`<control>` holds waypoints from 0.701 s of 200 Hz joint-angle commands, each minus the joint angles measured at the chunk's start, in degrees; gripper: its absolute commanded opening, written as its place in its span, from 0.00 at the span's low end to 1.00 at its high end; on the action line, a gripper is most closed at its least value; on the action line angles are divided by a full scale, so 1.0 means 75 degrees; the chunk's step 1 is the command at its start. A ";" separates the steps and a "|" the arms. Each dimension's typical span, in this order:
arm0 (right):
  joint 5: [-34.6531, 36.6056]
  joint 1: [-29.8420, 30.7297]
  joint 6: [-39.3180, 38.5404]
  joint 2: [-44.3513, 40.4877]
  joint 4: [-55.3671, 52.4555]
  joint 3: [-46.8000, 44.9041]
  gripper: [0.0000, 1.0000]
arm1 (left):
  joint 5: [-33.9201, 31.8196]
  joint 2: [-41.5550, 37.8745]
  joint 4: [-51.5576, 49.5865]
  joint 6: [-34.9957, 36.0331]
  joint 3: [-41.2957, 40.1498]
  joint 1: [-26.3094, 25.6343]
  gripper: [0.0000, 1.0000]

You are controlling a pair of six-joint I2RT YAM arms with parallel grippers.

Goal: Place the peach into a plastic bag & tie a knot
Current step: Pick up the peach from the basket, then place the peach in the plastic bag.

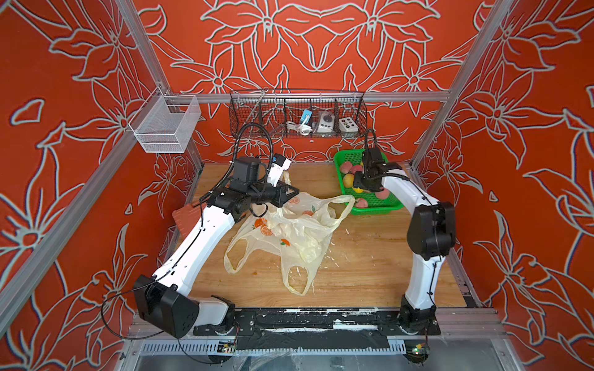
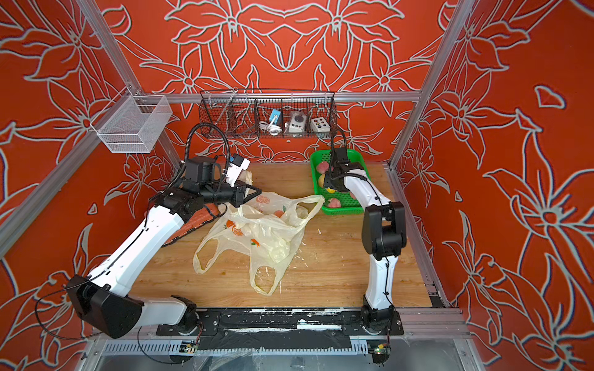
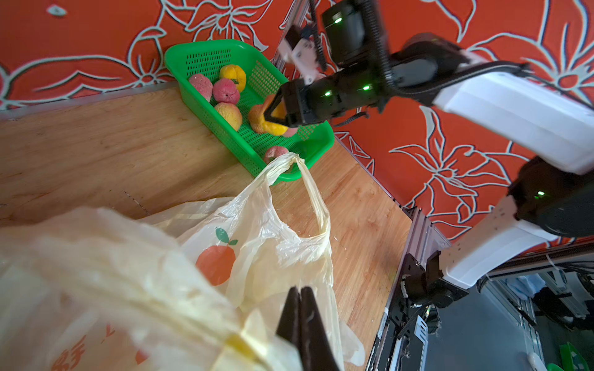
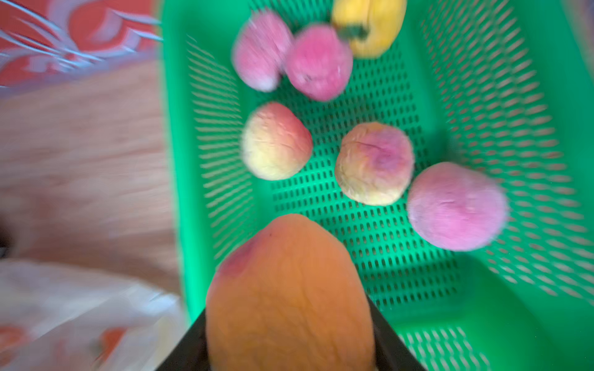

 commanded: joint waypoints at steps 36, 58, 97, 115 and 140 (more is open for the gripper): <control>-0.1929 0.1612 -0.0884 -0.2454 -0.0825 -0.0793 0.38 | 0.0625 -0.0026 0.0311 0.0366 -0.0031 -0.0137 0.00; -0.3065 0.2524 -0.0440 -0.2924 -0.0861 -0.1155 0.35 | 0.0669 0.0037 0.0179 0.0458 0.0160 -0.0187 0.00; -0.4021 0.3739 0.0860 -0.2606 0.0612 -0.2113 0.34 | 0.1026 -0.0035 0.0530 0.0188 0.0260 -0.0315 0.00; -0.3796 0.3727 0.1131 -0.1960 0.1071 -0.2146 0.43 | 0.1377 -0.0214 0.0903 -0.0045 0.0054 -0.0360 0.00; -0.3395 0.3619 0.0849 -0.1612 0.0626 -0.1653 0.58 | 0.1448 -0.0439 0.1064 -0.0089 -0.0252 -0.0363 0.00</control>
